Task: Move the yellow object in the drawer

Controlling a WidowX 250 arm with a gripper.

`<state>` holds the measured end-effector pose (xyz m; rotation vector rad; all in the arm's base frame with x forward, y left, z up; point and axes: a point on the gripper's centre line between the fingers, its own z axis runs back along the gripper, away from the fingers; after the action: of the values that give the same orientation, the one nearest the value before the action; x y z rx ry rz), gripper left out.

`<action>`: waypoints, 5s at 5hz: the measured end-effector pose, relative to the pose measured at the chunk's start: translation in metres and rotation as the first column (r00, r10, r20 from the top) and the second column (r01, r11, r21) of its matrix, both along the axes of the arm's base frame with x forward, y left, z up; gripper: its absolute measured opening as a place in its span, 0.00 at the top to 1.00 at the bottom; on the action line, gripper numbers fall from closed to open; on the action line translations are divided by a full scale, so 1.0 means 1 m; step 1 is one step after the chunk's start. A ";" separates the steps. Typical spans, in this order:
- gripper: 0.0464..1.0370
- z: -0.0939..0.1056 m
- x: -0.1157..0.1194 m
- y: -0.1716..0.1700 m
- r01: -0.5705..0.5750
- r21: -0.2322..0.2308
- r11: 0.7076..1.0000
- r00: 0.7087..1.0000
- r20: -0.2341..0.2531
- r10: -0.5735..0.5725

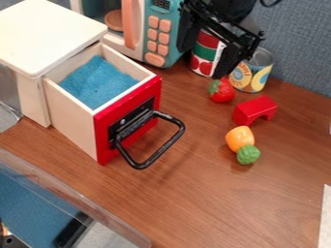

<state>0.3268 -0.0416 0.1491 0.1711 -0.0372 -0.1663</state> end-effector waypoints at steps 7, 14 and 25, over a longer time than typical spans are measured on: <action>0.04 -0.073 -0.049 -0.059 0.296 -0.037 0.954 0.954 -0.036 -0.297; 0.04 -0.069 0.032 -0.073 0.446 -0.033 0.895 0.895 0.044 -0.444; 0.07 -0.113 0.030 -0.082 0.448 0.003 0.894 0.894 -0.012 -0.448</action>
<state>0.3571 -0.1236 0.0362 0.1655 -0.0654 -0.6305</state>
